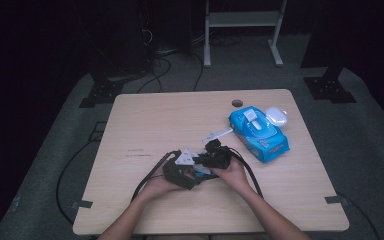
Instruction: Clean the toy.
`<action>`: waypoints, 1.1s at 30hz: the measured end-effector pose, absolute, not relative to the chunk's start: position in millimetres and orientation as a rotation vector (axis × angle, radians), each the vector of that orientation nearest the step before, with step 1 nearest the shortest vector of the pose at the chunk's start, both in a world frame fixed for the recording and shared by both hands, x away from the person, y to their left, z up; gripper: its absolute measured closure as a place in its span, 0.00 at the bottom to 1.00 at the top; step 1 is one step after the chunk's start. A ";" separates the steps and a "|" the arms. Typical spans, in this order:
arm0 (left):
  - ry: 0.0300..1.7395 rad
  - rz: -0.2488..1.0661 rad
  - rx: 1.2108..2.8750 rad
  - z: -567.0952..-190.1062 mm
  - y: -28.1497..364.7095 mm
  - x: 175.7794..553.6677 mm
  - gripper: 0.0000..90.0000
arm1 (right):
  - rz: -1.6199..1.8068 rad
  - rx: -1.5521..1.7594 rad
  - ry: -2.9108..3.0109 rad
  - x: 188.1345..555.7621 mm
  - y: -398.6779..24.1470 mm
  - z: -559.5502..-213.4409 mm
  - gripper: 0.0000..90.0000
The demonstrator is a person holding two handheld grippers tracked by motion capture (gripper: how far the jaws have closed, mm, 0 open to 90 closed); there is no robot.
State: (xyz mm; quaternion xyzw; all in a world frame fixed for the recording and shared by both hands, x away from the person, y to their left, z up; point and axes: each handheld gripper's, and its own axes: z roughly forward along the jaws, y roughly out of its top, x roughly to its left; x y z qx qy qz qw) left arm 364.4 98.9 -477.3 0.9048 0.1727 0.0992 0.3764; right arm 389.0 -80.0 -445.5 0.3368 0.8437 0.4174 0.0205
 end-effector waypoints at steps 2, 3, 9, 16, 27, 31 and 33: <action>0.437 0.254 2.313 -477.5 99.2 364.7 0.27 | 1.327 1.065 2.573 388.3 -89.6 -444.3 0.90; 0.435 0.255 2.312 -477.8 99.2 365.0 0.27 | 1.346 1.079 2.567 387.9 -94.5 -442.9 0.90; 0.437 0.259 2.313 -477.5 98.1 364.7 0.28 | 1.426 1.105 2.522 383.0 -112.6 -437.6 0.90; 0.443 0.254 2.311 -477.4 99.1 363.9 0.28 | 1.302 0.942 2.641 371.3 -78.2 -448.6 0.88; 0.439 0.258 2.313 -477.3 99.3 363.4 0.27 | 1.726 1.093 2.507 368.4 -130.7 -420.4 0.91; 0.439 0.258 2.314 -477.2 99.1 363.6 0.27 | 1.620 1.108 2.459 365.6 -161.1 -414.3 0.91; 0.433 0.257 2.317 -476.6 99.1 364.1 0.27 | 1.515 1.127 2.443 366.6 -174.9 -416.8 0.90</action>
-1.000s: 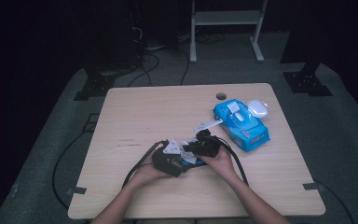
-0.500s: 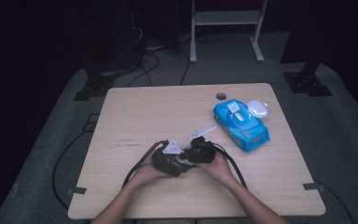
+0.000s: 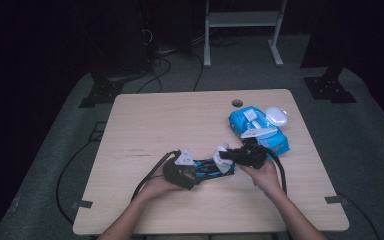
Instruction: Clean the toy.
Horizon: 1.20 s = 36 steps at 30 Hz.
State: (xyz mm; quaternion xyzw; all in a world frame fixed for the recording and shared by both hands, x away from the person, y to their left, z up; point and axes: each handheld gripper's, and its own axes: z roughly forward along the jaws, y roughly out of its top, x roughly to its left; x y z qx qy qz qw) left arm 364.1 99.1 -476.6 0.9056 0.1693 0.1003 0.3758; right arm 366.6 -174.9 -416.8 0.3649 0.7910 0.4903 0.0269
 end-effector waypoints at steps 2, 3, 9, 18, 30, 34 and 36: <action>0.442 0.229 2.311 -474.3 99.0 365.1 0.22 | 1.370 1.129 2.438 368.1 -180.2 -423.1 0.90; 0.446 0.223 2.299 -472.6 99.1 365.3 0.21 | 1.325 1.144 2.452 369.1 -179.7 -427.6 0.90; 0.466 0.188 2.269 -470.2 101.2 368.9 0.24 | 1.228 1.110 2.560 373.3 -159.6 -449.8 0.90; 0.456 0.206 2.292 -470.7 97.9 368.1 0.25 | 1.099 1.237 2.508 385.0 -195.7 -454.7 0.89; 0.437 0.215 2.325 -475.3 98.4 365.1 0.35 | 1.187 1.183 2.489 405.7 -169.5 -452.0 0.89; 0.449 0.207 2.291 -468.8 98.9 366.9 0.32 | 1.168 1.224 2.487 397.8 -184.3 -445.4 0.89; 0.453 0.191 2.267 -465.4 101.2 367.2 0.32 | 1.172 1.211 2.517 389.3 -189.2 -442.4 0.89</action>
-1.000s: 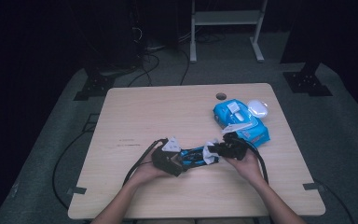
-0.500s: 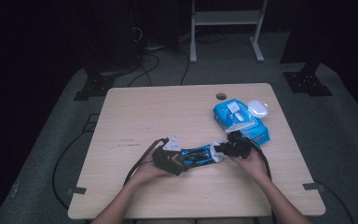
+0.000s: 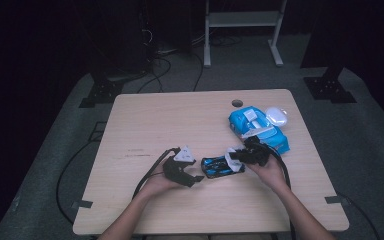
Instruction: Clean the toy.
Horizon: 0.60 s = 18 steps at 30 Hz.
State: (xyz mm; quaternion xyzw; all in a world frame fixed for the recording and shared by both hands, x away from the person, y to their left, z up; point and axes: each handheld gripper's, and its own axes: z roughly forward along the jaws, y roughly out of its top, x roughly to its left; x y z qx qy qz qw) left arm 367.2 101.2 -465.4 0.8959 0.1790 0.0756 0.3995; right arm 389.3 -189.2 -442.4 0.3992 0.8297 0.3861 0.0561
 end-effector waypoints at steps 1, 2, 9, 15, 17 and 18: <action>0.456 0.182 2.252 -464.2 102.2 367.8 0.31 | 1.180 1.209 2.543 385.5 -191.6 -442.1 0.89; 0.466 0.167 2.237 -462.9 103.3 368.9 0.31 | 1.191 1.209 2.555 381.4 -194.1 -442.1 0.89; 0.592 -0.022 2.128 -460.4 101.5 381.3 0.30 | 1.266 1.286 2.609 380.8 -206.0 -453.3 0.89; 0.671 -0.116 2.169 -466.5 106.2 386.0 0.29 | 1.286 1.237 2.618 376.1 -189.9 -455.4 0.90; 0.695 -0.141 2.167 -467.0 109.9 386.8 0.30 | 1.309 1.235 2.623 375.3 -186.3 -456.8 0.90; 0.701 -0.152 2.163 -466.7 112.3 387.5 0.30 | 1.317 1.232 2.624 375.2 -184.8 -457.3 0.90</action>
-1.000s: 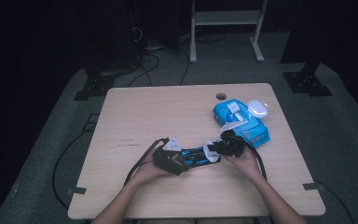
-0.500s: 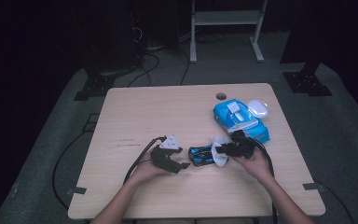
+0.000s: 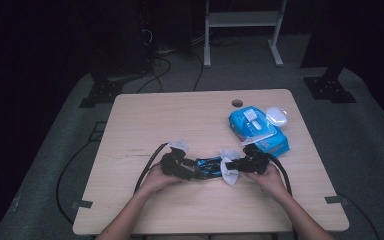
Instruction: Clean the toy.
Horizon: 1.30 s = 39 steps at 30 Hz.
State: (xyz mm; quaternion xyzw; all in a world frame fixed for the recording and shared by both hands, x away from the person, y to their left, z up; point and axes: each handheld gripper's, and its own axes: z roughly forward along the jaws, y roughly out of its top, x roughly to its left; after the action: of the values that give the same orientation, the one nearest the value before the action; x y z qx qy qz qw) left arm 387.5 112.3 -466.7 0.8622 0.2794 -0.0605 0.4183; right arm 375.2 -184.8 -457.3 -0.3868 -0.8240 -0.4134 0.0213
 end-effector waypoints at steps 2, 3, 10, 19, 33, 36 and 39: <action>0.711 -0.185 2.125 -464.6 119.1 388.7 0.35 | -1.283 -1.190 -2.556 374.8 -181.9 -457.5 0.90; 0.723 -0.182 2.110 -463.4 121.7 389.0 0.38 | -1.288 -1.183 -2.557 374.6 -180.8 -457.9 0.90; 0.780 -0.151 2.135 -465.2 124.3 390.6 0.46 | -1.314 -1.146 -2.550 373.0 -170.0 -460.4 0.90; 0.772 -0.063 2.122 -466.4 125.4 385.5 0.56 | -1.303 -1.146 -2.609 373.9 -176.2 -454.8 0.90; 0.611 0.200 2.115 -465.3 121.3 358.6 0.56 | -1.304 -1.150 -2.510 405.4 -210.0 -460.2 0.59; 0.571 0.271 2.113 -465.4 120.2 350.7 0.56 | -1.302 -1.127 -2.475 407.7 -207.8 -464.2 0.54; 0.545 0.310 2.119 -465.1 119.6 346.2 0.56 | -1.286 -1.086 -2.450 409.5 -202.2 -470.1 0.48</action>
State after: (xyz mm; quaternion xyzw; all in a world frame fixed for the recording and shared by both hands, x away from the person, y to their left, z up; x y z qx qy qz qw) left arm 346.2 119.6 -465.1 0.8567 0.2205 0.1255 0.4491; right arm 409.5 -202.2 -470.1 -0.3639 -0.8214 -0.4310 0.0845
